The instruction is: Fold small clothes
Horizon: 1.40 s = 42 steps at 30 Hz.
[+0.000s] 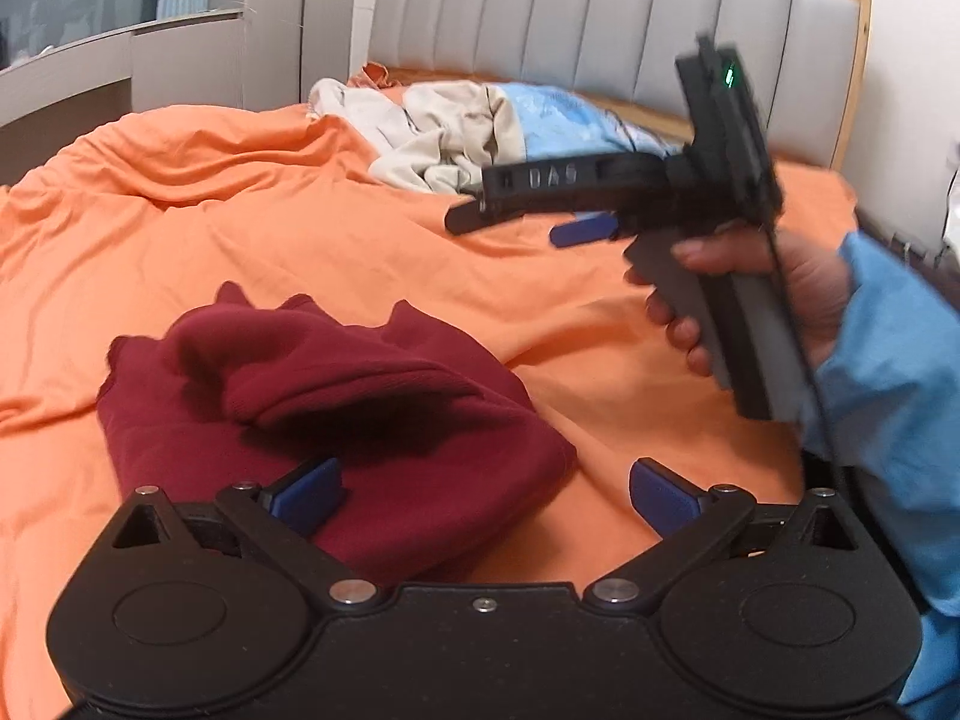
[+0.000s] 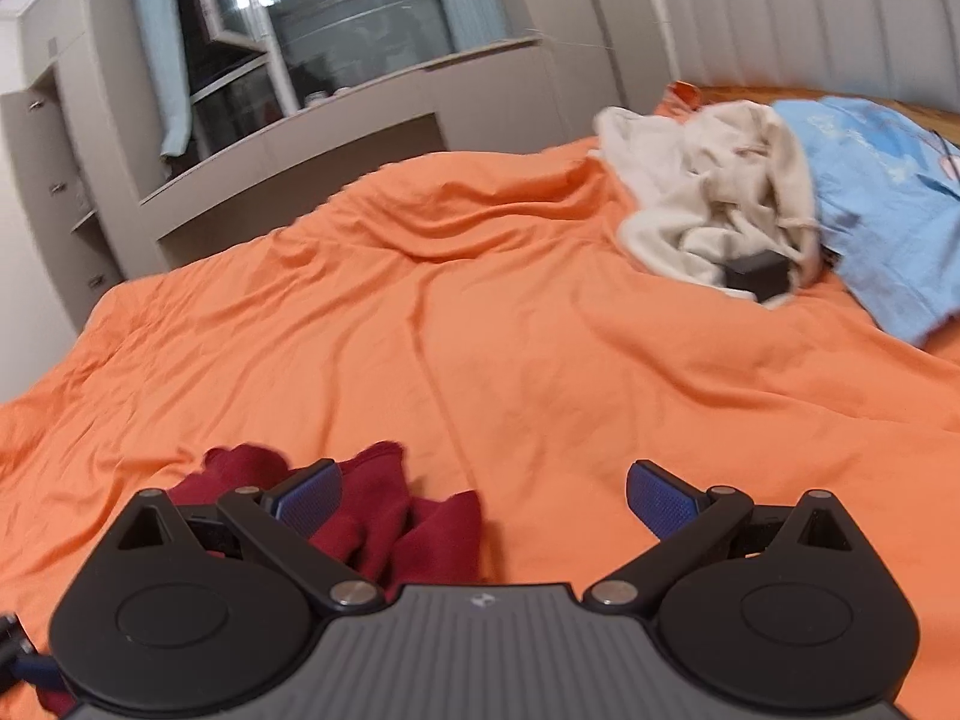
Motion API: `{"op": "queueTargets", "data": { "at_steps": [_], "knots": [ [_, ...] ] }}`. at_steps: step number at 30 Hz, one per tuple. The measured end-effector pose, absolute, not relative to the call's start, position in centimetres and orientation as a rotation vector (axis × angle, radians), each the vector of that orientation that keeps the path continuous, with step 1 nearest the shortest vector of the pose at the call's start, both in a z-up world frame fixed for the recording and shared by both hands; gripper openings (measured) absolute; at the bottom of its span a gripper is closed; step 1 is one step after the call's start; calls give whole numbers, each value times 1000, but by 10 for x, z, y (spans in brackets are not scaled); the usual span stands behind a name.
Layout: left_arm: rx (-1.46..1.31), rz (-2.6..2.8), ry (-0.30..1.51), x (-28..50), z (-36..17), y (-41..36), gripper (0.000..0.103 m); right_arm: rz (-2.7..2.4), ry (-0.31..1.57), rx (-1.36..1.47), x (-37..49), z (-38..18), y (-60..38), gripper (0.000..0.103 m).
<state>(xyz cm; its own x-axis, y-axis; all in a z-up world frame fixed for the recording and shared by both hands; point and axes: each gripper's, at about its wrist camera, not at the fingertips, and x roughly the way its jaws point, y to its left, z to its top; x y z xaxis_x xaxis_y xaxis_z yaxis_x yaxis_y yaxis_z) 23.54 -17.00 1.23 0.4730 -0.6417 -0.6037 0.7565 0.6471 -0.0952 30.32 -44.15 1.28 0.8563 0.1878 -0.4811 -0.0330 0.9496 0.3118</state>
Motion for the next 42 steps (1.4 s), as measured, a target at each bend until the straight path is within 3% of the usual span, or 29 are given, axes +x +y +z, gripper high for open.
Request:
{"op": "queueTargets", "data": {
  "at_steps": [12,23,42],
  "knots": [
    [42,-675,531,229,15,-99,102,350,489,201,305,18,-372,103],
    [-250,-497,581,249,3,-40,102,393,565,-29,305,11,-318,103],
    [-243,-495,629,253,-12,-35,102,79,596,197,298,6,-430,103]
  ]
}}
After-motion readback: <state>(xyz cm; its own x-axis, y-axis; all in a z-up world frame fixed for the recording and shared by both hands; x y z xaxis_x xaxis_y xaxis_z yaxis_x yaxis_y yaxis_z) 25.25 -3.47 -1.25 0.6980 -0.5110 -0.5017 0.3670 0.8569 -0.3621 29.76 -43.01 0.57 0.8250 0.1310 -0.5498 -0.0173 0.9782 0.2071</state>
